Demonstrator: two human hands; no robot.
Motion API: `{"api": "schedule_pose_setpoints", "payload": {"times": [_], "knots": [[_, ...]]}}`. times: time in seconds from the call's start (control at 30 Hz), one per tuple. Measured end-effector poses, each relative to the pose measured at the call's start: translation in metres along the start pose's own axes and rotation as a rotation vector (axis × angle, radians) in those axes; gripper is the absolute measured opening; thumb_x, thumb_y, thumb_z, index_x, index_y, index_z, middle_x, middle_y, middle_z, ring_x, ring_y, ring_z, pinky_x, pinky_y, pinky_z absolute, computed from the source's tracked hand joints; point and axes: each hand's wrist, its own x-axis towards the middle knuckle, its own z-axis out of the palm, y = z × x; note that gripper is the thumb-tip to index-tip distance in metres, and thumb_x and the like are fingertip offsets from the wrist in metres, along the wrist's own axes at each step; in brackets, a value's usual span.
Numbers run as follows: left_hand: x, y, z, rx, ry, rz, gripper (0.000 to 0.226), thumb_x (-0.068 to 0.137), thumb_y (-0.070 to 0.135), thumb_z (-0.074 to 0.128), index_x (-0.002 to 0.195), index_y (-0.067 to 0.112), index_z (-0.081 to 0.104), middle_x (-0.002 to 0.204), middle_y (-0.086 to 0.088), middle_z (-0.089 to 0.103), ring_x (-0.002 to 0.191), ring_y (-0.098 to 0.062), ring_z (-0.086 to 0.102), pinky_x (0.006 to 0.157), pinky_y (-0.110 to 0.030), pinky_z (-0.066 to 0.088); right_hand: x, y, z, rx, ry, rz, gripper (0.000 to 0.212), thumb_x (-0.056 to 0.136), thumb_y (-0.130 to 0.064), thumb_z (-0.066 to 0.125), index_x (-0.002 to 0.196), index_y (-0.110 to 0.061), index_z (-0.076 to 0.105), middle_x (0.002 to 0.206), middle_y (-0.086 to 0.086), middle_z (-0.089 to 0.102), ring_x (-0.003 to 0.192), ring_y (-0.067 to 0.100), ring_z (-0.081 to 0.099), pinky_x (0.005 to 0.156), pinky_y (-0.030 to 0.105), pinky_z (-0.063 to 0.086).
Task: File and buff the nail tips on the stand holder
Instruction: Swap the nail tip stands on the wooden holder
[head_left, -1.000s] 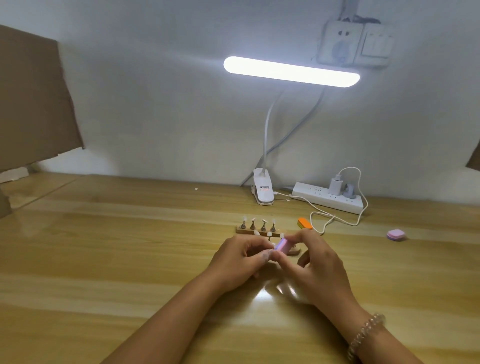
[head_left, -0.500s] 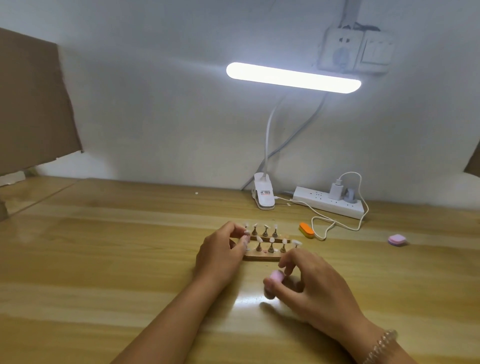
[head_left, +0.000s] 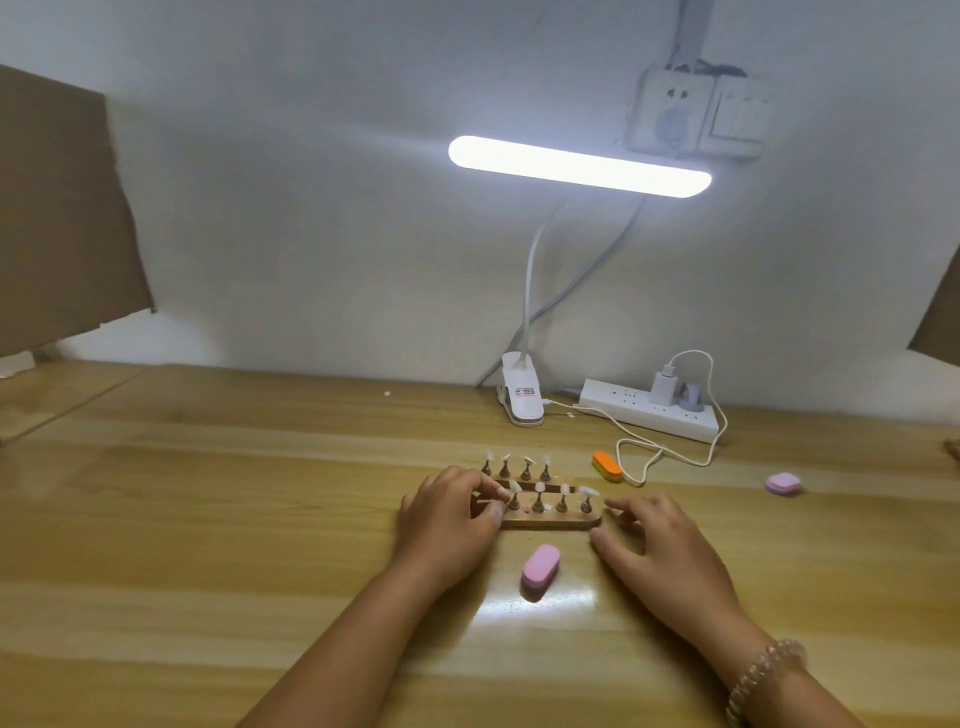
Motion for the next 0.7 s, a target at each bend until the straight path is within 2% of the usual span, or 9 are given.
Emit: {"api": "schedule_pose_setpoints", "payload": {"times": [0.13, 0.3, 0.53, 0.7], "knots": [[-0.002, 0.0, -0.002, -0.03, 0.024, 0.013, 0.015, 0.09, 0.039, 0.066, 0.08, 0.041, 0.055, 0.108, 0.015, 0.064, 0.108, -0.011, 0.057, 0.095, -0.033, 0.042, 0.001, -0.001, 0.0, -0.03, -0.031, -0.025, 0.044, 0.089, -0.054, 0.058, 0.131, -0.041, 0.054, 0.107, -0.016, 0.045, 0.109, 0.006, 0.05, 0.085, 0.026, 0.041], [-0.004, 0.001, -0.006, -0.072, 0.003, 0.024, 0.02, 0.09, 0.035, 0.068, 0.076, 0.043, 0.056, 0.105, 0.016, 0.066, 0.104, -0.011, 0.06, 0.096, -0.036, 0.047, 0.014, -0.001, -0.007, 0.041, -0.131, -0.012, 0.048, 0.089, -0.051, 0.062, 0.134, -0.041, 0.051, 0.11, -0.017, 0.047, 0.104, 0.003, 0.051, 0.086, 0.027, 0.046], [-0.008, 0.002, -0.008, -0.068, 0.001, 0.048, 0.011, 0.092, 0.033, 0.067, 0.086, 0.041, 0.062, 0.104, 0.019, 0.061, 0.104, -0.007, 0.058, 0.094, -0.032, 0.049, 0.029, -0.002, -0.019, 0.113, -0.233, -0.008, 0.036, 0.082, -0.042, 0.075, 0.113, -0.03, 0.063, 0.104, -0.011, 0.054, 0.095, 0.006, 0.056, 0.091, 0.03, 0.049], [-0.007, 0.001, -0.009, -0.088, 0.007, 0.049, 0.014, 0.092, 0.028, 0.068, 0.085, 0.04, 0.064, 0.103, 0.018, 0.063, 0.1, -0.006, 0.059, 0.088, -0.028, 0.048, 0.03, -0.005, -0.022, 0.132, -0.304, -0.041, 0.044, 0.084, -0.04, 0.074, 0.124, -0.028, 0.06, 0.108, -0.01, 0.051, 0.1, 0.008, 0.053, 0.091, 0.024, 0.045]]}}
